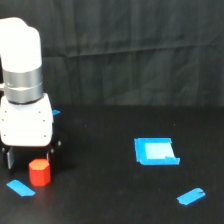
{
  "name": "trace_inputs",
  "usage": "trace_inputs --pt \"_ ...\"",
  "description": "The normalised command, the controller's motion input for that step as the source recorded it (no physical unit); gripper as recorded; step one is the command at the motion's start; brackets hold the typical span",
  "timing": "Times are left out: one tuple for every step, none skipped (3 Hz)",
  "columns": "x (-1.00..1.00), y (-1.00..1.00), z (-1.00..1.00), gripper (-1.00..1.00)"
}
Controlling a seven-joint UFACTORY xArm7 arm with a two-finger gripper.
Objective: Pick up the red object from the table
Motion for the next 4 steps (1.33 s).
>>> trace_inputs --pt "-0.03 -0.61 -0.12 -0.1" --pt "-0.01 -0.07 0.08 -0.9" --pt "0.02 0.17 0.18 -0.97" --pt "0.04 0.28 0.19 -0.98"
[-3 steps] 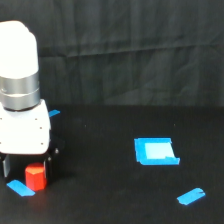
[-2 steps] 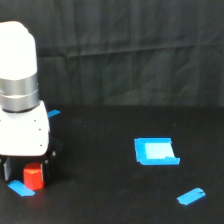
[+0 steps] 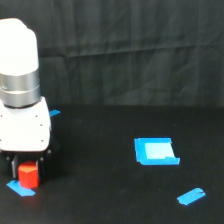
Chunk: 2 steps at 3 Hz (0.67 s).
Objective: Pick up the red object from the table
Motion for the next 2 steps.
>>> trace_inputs --pt "0.07 0.42 0.17 -0.99" --pt "0.08 0.4 0.19 -0.99"
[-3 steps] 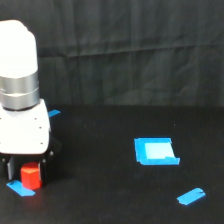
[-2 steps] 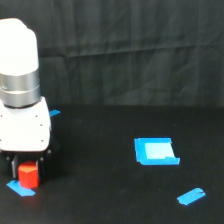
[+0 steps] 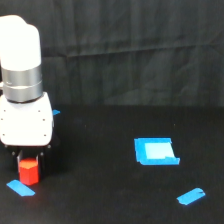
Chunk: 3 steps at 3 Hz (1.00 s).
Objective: Pick up the red object from the table
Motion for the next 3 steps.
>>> trace_inputs --pt "0.08 0.36 0.2 -0.99" --pt "0.08 0.32 0.21 -0.99" --pt "0.09 0.27 0.25 -0.99"
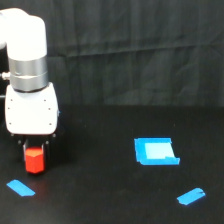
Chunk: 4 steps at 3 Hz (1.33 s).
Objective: Pick up the red object from the table
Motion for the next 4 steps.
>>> trace_inputs --pt "0.11 0.24 0.3 -0.99" --pt "0.14 0.23 0.43 -0.99" --pt "0.18 0.17 0.61 -1.0" --pt "0.19 0.15 0.76 -1.0"
